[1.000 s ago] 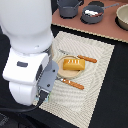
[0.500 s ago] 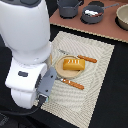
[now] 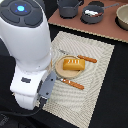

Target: Interact with the objects in diverse but meaningful ways.

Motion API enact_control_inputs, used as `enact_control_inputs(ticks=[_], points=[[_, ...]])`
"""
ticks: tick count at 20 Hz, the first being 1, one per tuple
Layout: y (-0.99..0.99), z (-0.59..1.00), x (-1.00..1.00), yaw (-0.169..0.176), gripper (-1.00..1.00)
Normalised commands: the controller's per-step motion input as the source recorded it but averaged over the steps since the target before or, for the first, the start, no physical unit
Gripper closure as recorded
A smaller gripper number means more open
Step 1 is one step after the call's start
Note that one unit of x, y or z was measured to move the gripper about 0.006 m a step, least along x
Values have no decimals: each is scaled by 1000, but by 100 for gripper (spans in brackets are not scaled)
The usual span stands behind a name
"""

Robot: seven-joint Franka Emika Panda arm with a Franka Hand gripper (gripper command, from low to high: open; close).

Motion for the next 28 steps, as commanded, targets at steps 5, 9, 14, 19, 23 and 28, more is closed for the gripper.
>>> enact_control_inputs(ticks=[5, 9, 14, 19, 23, 28], points=[[-115, -101, -83, 1, 100], [-89, 42, -34, 0, 100], [135, 925, 13, 1, 100], [530, 1000, 51, 29, 100], [752, 1000, 91, 85, 100], [775, 990, 65, 105, 100]])
